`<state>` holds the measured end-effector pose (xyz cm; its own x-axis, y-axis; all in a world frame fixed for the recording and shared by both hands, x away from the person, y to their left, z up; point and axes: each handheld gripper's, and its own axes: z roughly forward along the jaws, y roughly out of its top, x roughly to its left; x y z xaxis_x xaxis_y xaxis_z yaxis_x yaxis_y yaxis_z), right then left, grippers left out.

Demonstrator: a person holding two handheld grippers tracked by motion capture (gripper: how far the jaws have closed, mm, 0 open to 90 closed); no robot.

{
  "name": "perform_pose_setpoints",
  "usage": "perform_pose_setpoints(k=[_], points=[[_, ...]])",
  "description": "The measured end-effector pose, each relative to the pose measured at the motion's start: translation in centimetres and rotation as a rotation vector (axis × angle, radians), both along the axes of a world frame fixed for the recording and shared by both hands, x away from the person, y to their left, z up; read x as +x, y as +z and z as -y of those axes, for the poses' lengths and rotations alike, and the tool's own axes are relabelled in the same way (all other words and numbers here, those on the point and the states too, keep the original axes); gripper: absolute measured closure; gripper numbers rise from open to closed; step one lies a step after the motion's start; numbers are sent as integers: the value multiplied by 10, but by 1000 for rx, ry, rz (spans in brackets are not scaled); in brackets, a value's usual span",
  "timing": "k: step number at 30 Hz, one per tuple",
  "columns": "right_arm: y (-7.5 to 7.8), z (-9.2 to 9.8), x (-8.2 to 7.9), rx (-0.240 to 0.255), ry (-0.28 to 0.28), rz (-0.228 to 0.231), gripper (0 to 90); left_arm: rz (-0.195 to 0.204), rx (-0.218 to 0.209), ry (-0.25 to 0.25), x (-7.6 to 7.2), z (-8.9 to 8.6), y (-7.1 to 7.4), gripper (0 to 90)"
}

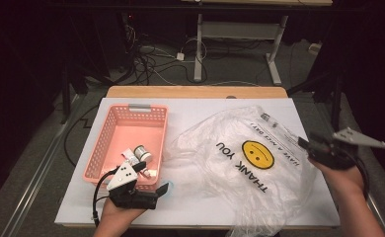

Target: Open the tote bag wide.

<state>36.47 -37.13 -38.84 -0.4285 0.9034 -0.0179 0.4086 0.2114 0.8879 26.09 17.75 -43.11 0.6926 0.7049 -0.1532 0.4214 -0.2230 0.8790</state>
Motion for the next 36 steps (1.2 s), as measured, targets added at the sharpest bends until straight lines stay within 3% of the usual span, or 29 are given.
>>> perform_pose_setpoints(k=[3, 4, 5, 8, 12, 15, 16, 18, 24, 27, 30, 32, 35, 36], points=[[-9, -9, 42, -9, -8, -62, 471, 2, -2, 3, 0, -2, 0, 0], [-9, -9, 42, -9, -8, -62, 471, 2, -2, 3, 0, -2, 0, 0], [-17, -16, 67, -27, -14, -106, 471, 3, -3, 5, 0, -2, 0, 0], [-31, -23, 96, -62, -30, -168, 487, 3, -6, 6, 0, -3, 1, 0], [-50, -23, 120, -101, -58, -255, 557, 1, -7, 2, 1, -4, 0, 0], [-67, -22, 129, -119, -78, -324, 680, 3, -6, -1, 1, -4, 1, 0], [-71, -22, 130, -130, -82, -335, 763, 3, -9, -1, 1, -4, 1, 0], [-76, -23, 132, -140, -91, -331, 900, 3, -12, 0, 1, -4, 1, 0], [-72, -18, 142, -131, -165, -281, 900, 6, -6, -2, 1, -3, 1, 0], [-67, -1, 151, -111, -250, -248, 900, 4, -4, -2, 2, -3, 1, 0], [-63, 11, 154, -77, -285, -223, 900, 0, -6, -5, 3, -3, 0, 0], [-59, 14, 152, -49, -261, -218, 774, -1, -3, 1, 4, -3, -1, 0], [-52, 13, 145, -35, -228, -197, 693, -8, -9, 5, 6, -3, -1, 0], [-42, 9, 134, -29, -200, -161, 633, 1, -8, 11, 5, -3, -1, 0]])
